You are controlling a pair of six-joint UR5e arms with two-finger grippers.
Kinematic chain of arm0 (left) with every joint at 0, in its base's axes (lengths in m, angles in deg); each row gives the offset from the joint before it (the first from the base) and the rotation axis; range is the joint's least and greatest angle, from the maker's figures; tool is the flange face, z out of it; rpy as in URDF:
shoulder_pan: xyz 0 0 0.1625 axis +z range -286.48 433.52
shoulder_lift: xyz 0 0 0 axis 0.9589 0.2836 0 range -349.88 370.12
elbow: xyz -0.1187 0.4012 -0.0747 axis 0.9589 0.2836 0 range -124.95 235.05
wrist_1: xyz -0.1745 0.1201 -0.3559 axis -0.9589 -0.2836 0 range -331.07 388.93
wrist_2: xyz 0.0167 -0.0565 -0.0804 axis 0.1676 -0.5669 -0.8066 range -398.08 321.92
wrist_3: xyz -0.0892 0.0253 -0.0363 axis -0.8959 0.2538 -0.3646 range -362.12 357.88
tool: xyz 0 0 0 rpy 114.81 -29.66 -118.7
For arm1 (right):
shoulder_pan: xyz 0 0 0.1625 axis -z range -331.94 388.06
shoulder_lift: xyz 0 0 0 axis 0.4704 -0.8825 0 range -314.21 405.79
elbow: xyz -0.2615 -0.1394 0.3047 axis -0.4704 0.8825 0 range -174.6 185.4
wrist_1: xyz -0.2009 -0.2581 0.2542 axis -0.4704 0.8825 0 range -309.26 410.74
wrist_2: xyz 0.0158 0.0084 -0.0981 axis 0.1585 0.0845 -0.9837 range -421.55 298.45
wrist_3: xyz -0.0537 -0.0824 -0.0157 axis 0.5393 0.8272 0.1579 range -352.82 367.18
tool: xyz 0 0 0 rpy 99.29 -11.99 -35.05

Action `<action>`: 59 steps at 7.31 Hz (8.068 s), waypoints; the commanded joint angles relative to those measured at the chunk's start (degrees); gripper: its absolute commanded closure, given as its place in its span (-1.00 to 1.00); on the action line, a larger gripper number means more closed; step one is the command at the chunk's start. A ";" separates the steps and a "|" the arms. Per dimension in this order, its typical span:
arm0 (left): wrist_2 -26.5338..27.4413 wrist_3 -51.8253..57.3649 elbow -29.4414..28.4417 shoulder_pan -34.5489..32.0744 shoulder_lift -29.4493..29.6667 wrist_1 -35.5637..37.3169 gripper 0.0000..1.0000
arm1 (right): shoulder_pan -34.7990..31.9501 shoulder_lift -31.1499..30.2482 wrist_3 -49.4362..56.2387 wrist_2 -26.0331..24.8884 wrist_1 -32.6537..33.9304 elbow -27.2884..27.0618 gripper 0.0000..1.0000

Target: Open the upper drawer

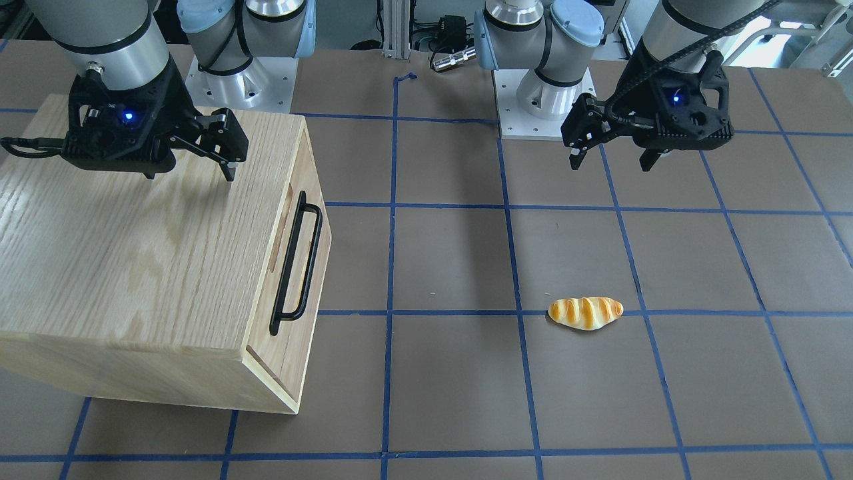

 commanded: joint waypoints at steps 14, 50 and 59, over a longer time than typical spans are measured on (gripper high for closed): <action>-0.06 0.09 2.20 0.20 0.50 -0.97 -1.00 | -0.02 0.00 0.03 0.00 0.00 0.02 -1.00; -17.73 -38.41 -2.19 -25.82 21.86 32.43 -1.00 | -0.02 0.00 -0.06 0.00 0.00 -0.07 -1.00; -16.16 -37.79 -2.71 -25.82 23.53 32.95 -1.00 | -0.02 0.00 0.03 0.00 0.00 0.02 -1.00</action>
